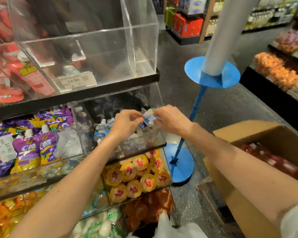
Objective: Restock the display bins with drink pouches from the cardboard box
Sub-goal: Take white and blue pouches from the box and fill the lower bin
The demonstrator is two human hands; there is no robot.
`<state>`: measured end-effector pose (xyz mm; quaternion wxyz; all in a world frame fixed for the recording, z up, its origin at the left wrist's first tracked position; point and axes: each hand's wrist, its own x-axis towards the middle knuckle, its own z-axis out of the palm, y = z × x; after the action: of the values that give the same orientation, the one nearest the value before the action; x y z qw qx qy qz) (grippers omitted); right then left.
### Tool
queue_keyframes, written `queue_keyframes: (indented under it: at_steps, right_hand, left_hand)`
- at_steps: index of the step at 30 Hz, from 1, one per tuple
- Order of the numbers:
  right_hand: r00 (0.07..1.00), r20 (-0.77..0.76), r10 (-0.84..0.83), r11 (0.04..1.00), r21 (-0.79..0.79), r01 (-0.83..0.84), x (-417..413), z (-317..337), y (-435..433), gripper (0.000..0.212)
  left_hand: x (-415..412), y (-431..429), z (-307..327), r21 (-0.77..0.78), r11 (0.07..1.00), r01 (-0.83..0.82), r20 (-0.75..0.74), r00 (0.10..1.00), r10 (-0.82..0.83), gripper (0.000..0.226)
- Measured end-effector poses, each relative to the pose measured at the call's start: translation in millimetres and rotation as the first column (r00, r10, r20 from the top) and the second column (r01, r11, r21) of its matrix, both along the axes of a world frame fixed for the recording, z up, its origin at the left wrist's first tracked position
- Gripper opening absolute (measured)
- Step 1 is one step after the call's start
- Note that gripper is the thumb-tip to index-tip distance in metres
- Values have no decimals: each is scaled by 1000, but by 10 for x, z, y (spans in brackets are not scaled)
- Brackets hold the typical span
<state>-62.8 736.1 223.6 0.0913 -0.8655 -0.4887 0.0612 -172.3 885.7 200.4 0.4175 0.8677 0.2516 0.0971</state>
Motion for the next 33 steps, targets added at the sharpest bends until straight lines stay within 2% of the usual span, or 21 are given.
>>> queue_keyframes:
  at_steps: [2, 4, 7, 9, 12, 15, 20, 25, 27, 29, 33]
  right_hand:
    - [985, -129, -119, 963, 228, 146, -166, 37, -353, 18]
    - [938, -258, -233, 881, 353, 316, -407, 28, -772, 14]
    - [797, -402, -451, 727, 354, 589, -788, -172, -1431, 12]
    - [661, -482, -575, 560, 357, 748, -1034, -366, -1889, 10]
    - [433, -568, -700, 321, 291, 901, -1356, -652, -2515, 13]
    - [198, -643, -740, 107, 178, 978, -1546, -886, -3004, 23]
    - [-49, -692, -720, -134, 70, 988, -1480, -1200, -3770, 18]
    - [-204, -662, -721, -252, -23, 967, -1056, -1646, -4591, 8]
    - [-248, -642, -726, -239, -103, 965, -815, -1871, -4895, 10]
    - [-316, -615, -723, -226, -221, 949, -610, -2115, -5144, 13]
    - [-423, -565, -709, -141, -474, 869, -314, -2649, -5524, 20]
  left_hand:
    - [-104, -122, 122, -49, 999, -2, 146, 989, 9, 7]
    - [-129, -316, 190, -101, 993, 55, 295, 955, -23, 6]
    - [10, -807, 151, -117, 962, 247, 380, 906, -186, 4]
    - [132, -1321, 115, -110, 903, 416, 381, 857, -348, 6]
    - [237, -2194, -87, -219, 754, 619, 314, 776, -546, 15]
    - [269, -2995, -480, -256, 628, 735, 155, 673, -723, 4]
    - [569, -3975, -1042, -234, 490, 840, -142, 469, -872, 12]
    - [1231, -4659, -1626, -187, 465, 865, -344, 385, -856, 12]
    - [1507, -4886, -1896, -150, 450, 880, -416, 357, -837, 15]
    - [1739, -5075, -2150, -149, 408, 901, -510, 284, -812, 16]
    - [2095, -5375, -2641, -276, 427, 861, -617, 182, -766, 19]
